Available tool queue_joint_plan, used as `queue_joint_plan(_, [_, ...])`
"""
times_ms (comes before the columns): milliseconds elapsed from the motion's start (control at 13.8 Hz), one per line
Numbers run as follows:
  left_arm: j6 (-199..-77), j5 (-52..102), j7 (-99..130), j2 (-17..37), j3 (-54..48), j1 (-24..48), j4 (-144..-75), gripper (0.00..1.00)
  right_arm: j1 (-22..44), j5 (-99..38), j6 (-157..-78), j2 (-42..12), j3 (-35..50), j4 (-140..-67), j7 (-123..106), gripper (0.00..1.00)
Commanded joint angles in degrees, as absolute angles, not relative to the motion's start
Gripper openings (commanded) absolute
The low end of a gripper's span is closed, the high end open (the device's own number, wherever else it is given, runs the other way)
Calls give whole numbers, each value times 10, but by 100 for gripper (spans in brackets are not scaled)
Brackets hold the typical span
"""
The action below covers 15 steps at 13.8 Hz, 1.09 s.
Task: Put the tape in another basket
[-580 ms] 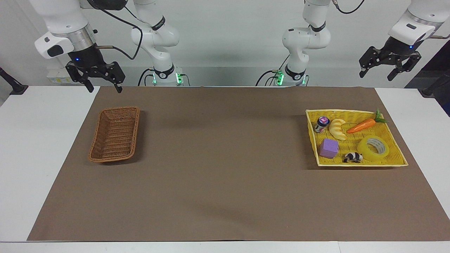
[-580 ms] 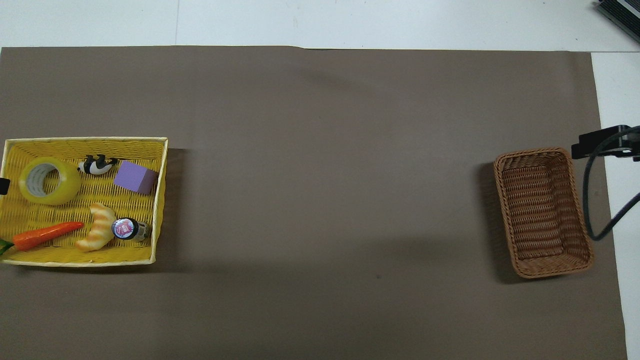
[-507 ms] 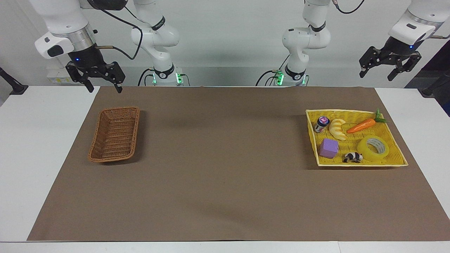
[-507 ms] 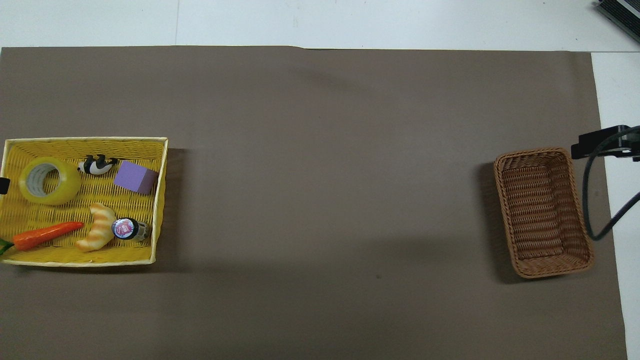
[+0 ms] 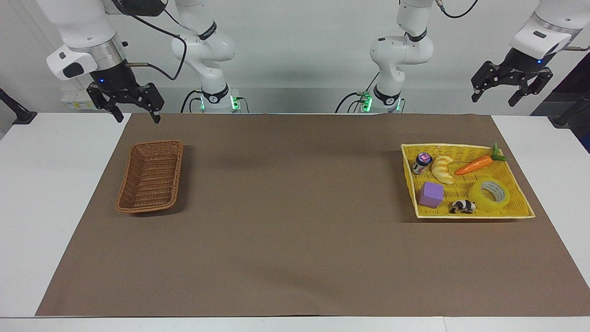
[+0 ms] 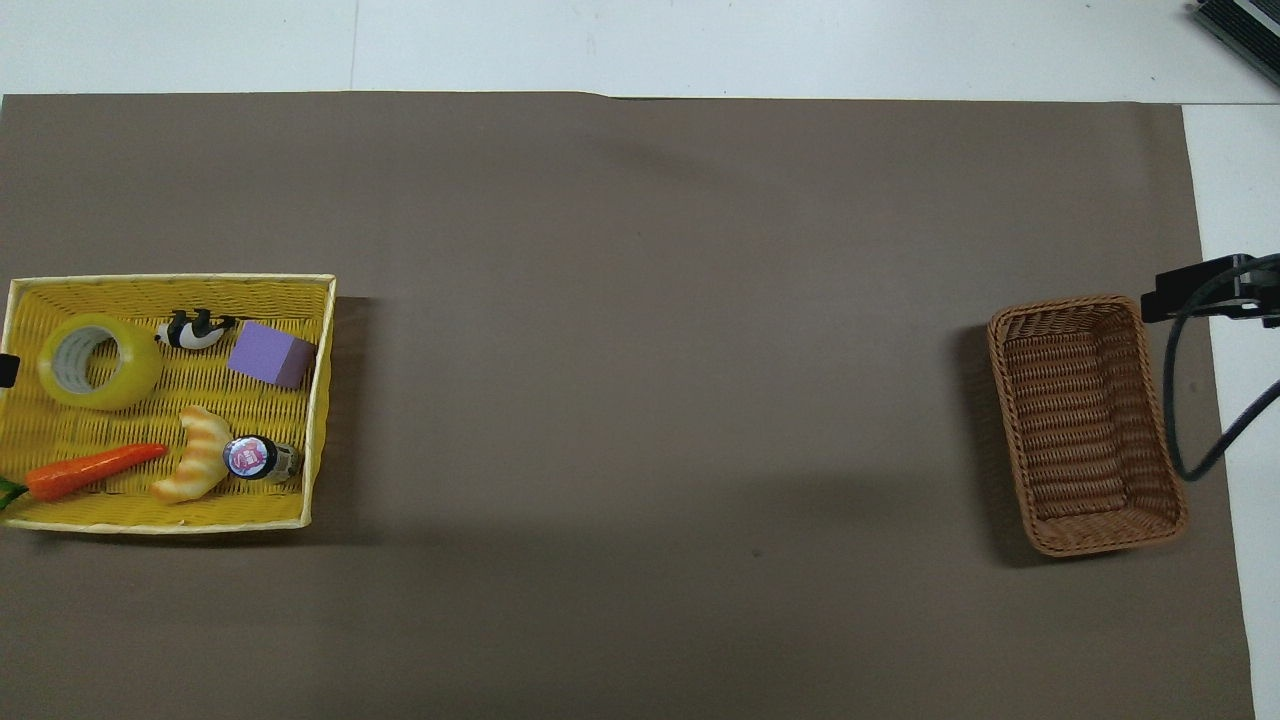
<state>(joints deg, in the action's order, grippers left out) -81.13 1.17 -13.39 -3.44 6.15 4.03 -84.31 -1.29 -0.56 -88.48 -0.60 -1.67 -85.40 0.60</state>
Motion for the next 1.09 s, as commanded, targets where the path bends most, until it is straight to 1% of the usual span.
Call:
queue_joint_plan(0, [-812, 4, -134, -31, 67, 48, -833, 100, -19, -8, -889, 6, -17, -869, -1, 100])
queue_joint_plan(507, [-805, 4, -131, -33, 66, 50, -836, 100, -18, -13, -889, 11, -15, -878, -2, 100])
queue_joint_plan(725, [-811, 6, -127, -34, 66, 51, -838, 100, -18, -15, -897, 27, -15, -906, -6, 100])
queue_joint_plan(1014, [-876, 9, -138, -47, 69, 42, -893, 100, -13, -16, -899, 39, -14, -925, -7, 100])
